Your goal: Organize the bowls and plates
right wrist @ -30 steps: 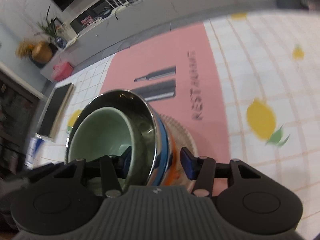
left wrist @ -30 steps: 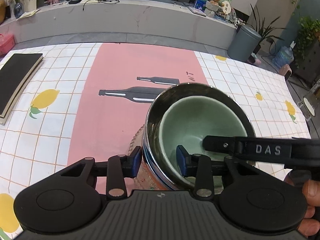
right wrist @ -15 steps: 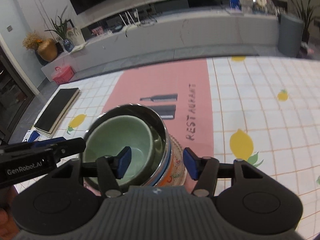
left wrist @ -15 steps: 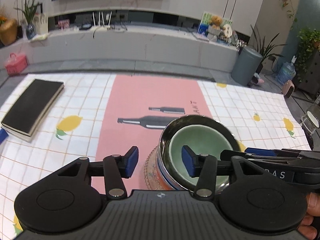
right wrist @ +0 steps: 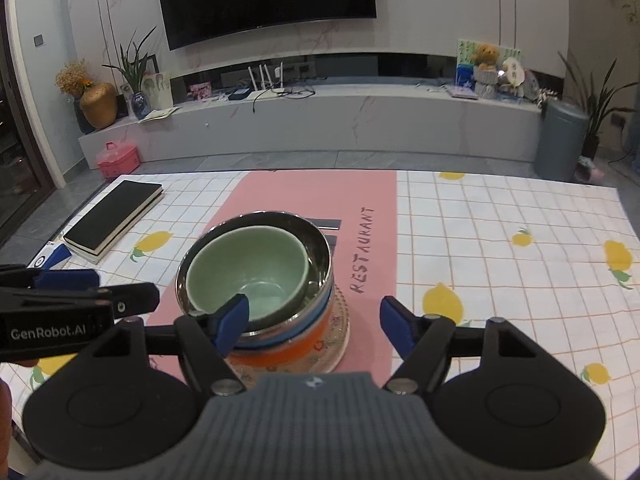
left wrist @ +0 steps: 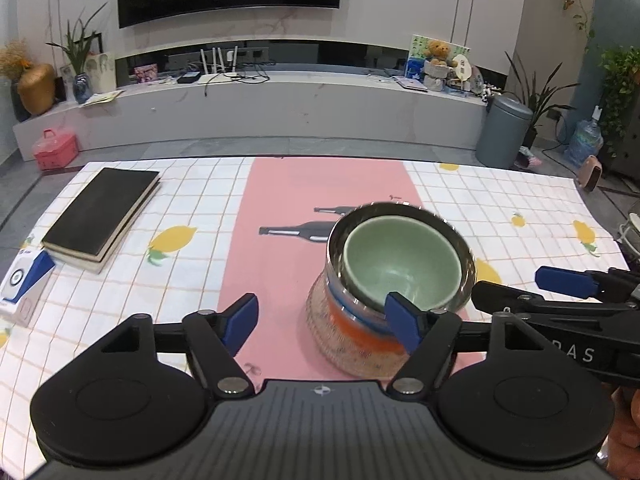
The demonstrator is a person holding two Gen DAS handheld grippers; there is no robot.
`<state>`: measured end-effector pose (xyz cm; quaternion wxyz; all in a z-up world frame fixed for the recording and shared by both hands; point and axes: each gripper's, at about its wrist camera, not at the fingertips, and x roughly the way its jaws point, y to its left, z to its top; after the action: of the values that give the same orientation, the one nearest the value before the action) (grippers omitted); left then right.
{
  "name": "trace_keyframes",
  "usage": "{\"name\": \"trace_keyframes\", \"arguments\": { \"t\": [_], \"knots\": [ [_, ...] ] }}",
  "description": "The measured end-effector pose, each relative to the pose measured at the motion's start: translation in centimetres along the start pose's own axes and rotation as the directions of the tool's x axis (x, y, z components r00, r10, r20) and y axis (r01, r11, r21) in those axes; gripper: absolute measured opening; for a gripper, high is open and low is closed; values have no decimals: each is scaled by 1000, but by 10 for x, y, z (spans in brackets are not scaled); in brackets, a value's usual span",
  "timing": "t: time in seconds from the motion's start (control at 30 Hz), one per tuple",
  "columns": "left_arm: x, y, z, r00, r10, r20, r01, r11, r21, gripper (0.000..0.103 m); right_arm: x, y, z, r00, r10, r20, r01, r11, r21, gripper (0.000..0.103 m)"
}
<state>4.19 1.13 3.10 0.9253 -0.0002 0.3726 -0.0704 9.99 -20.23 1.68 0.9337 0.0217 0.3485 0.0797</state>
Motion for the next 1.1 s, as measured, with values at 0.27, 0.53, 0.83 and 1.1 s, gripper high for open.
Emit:
{"name": "trace_keyframes", "arguments": {
  "t": [0.27,0.53,0.83,1.1],
  "knots": [
    [-1,-1,-21,998,49,-28,-49,999,-2,90,-7,3,-21,1000,-8,-11,8,1000,4,79],
    [1,-9,-28,996,84,-28,-83,996,13,90,-10,5,-34,999,-36,-10,36,999,34,83],
    [12,-7,-33,992,99,-74,-99,995,2,90,1,7,-36,997,-58,-45,60,997,40,84],
    [13,-6,-33,992,100,-74,-100,995,5,89,2,6,-36,997,-55,-52,58,997,47,84]
  ]
}}
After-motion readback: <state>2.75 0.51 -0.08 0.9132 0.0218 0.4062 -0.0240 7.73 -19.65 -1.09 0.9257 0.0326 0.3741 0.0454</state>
